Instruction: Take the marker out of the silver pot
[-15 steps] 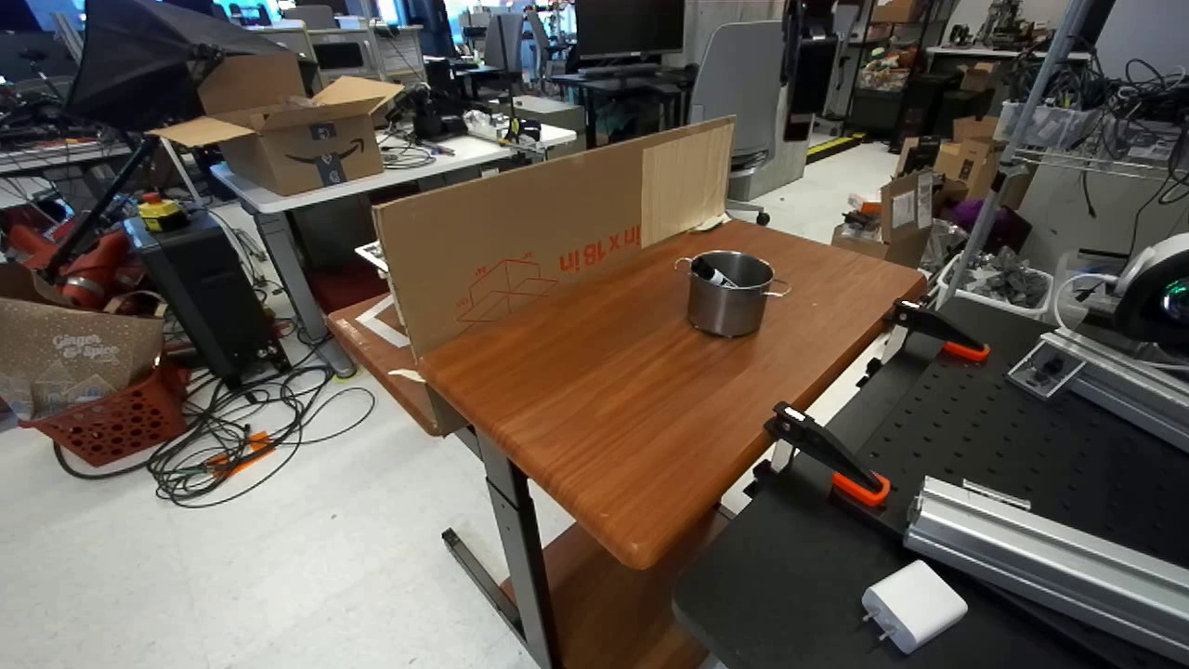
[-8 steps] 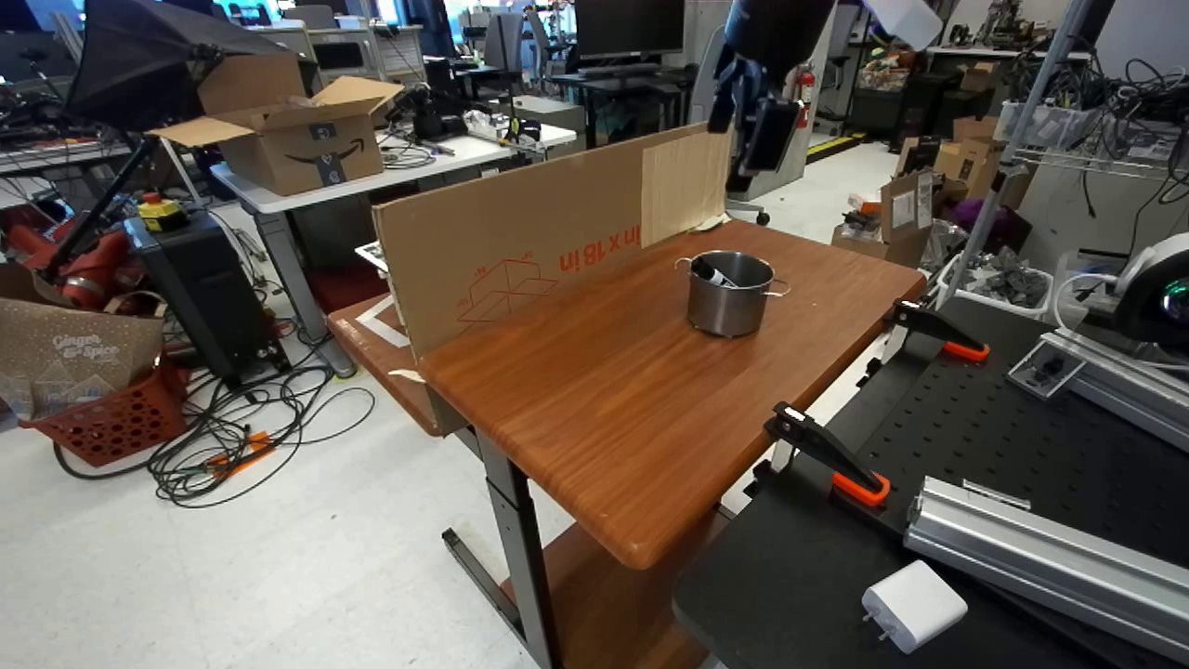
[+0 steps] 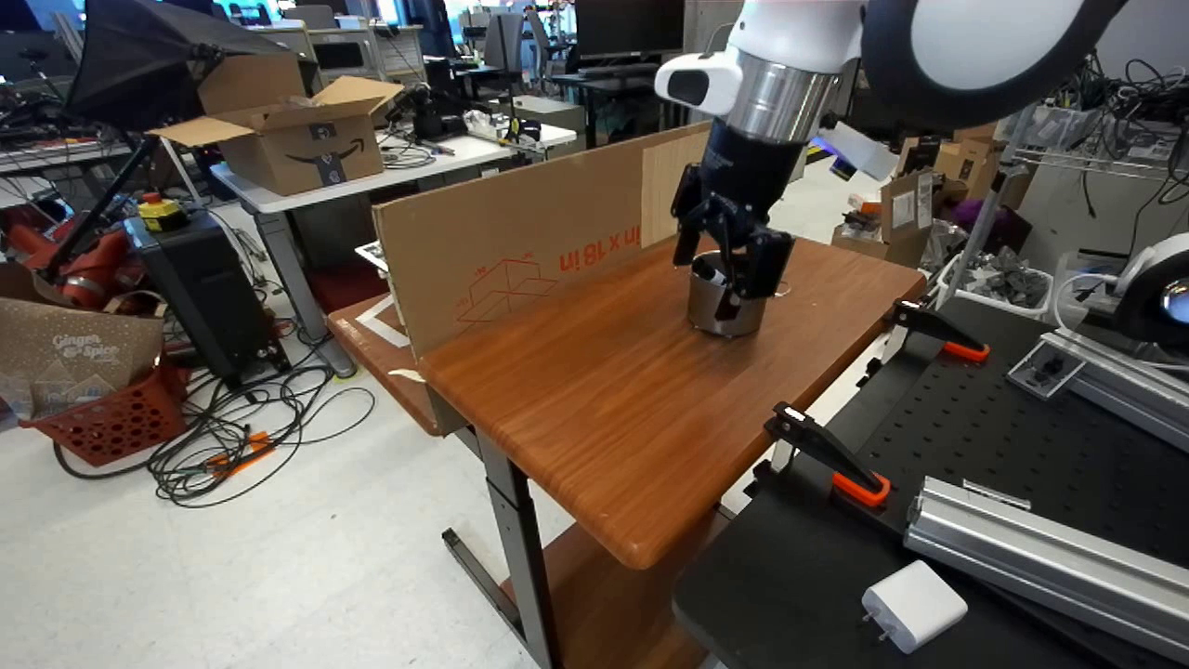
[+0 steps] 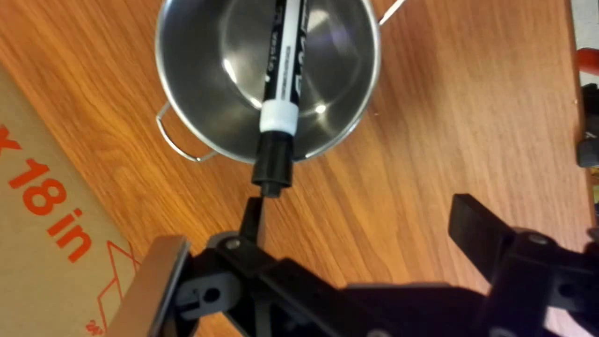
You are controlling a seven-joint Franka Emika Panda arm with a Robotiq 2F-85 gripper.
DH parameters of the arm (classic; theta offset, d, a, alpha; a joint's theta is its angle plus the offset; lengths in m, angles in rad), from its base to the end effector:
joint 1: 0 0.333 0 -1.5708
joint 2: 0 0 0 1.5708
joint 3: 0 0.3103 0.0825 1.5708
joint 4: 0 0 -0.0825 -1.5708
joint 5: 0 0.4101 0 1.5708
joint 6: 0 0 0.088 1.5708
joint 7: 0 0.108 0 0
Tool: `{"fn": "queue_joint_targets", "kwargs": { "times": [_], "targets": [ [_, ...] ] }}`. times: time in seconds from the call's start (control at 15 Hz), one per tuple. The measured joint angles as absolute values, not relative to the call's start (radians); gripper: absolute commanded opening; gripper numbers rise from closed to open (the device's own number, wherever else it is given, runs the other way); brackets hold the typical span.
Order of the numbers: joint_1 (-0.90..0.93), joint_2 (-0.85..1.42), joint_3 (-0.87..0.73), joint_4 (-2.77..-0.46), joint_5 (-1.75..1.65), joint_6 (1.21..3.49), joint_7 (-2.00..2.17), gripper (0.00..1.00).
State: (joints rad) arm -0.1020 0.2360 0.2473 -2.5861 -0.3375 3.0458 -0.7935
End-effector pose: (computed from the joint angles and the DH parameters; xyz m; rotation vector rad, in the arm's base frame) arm 0.4574 0.0992 0.1698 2.4533 1.7845 0.3346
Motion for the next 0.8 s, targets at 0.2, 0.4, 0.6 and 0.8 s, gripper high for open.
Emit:
{"fn": "queue_joint_targets", "kwargs": {
  "times": [0.2,0.4,0.6,0.8],
  "targets": [
    [-0.248,0.255,0.395,-2.545,-0.232,3.014,-0.939,1.0],
    [-0.344,0.253,0.474,-2.49,-0.174,2.956,-1.019,1.0],
    [-0.386,0.244,0.503,-2.451,-0.148,2.895,-1.045,1.0],
    [-0.379,0.233,0.493,-2.428,-0.128,2.839,-1.052,1.0]
  ]
}}
